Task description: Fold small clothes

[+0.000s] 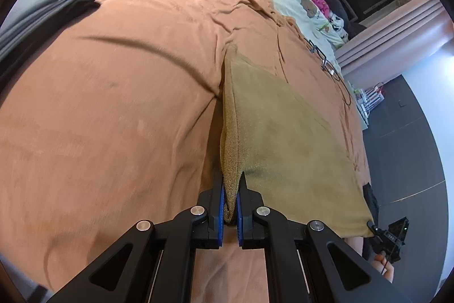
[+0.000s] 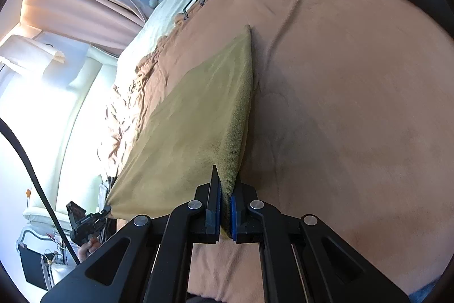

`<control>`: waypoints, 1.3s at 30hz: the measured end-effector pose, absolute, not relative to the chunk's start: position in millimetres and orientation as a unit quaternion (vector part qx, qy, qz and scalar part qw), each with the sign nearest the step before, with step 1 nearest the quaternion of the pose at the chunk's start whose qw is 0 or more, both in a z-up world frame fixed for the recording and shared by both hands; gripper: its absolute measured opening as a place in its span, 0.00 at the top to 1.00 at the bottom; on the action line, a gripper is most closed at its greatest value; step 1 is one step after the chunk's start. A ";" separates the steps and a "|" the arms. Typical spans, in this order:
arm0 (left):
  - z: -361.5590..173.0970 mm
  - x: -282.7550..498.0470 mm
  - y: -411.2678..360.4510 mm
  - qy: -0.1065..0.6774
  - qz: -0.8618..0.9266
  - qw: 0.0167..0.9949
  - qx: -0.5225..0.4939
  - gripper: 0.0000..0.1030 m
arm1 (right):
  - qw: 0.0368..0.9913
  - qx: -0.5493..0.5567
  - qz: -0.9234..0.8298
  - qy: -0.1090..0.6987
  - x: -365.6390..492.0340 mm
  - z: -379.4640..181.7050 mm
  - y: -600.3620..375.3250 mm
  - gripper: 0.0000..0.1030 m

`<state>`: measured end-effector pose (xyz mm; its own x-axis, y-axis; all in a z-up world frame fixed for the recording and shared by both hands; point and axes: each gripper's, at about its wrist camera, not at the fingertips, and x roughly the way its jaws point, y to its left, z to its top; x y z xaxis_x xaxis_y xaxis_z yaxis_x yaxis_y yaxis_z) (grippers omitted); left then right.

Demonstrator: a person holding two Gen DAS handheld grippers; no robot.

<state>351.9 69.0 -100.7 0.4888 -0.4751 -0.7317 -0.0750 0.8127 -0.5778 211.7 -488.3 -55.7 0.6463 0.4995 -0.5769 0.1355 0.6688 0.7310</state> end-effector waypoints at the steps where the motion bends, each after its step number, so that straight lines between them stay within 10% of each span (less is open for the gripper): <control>1: -102.0 344.5 70.7 0.491 -0.123 0.815 -0.282 0.94 | 0.818 0.391 0.111 0.407 208.9 -55.0 -490.0 0.99; 27: -138.1 276.6 85.5 0.502 -0.129 0.789 -0.329 0.93 | 0.818 0.346 0.081 0.452 194.5 -43.4 -472.5 0.96; 34: -148.6 275.0 80.7 0.508 -0.126 0.782 -0.339 0.76 | 0.844 0.300 0.055 0.440 191.4 -10.7 -456.8 0.51; 39: -153.8 269.4 79.2 0.501 -0.125 0.782 -0.350 0.68 | 0.861 0.264 0.057 0.431 192.4 14.9 -430.5 0.51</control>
<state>269.4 79.2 -153.8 0.4666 -0.5457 -0.6961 -0.1554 0.7242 -0.6718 192.4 -430.5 14.9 0.6222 0.3264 -0.7116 0.1292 0.8537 0.5045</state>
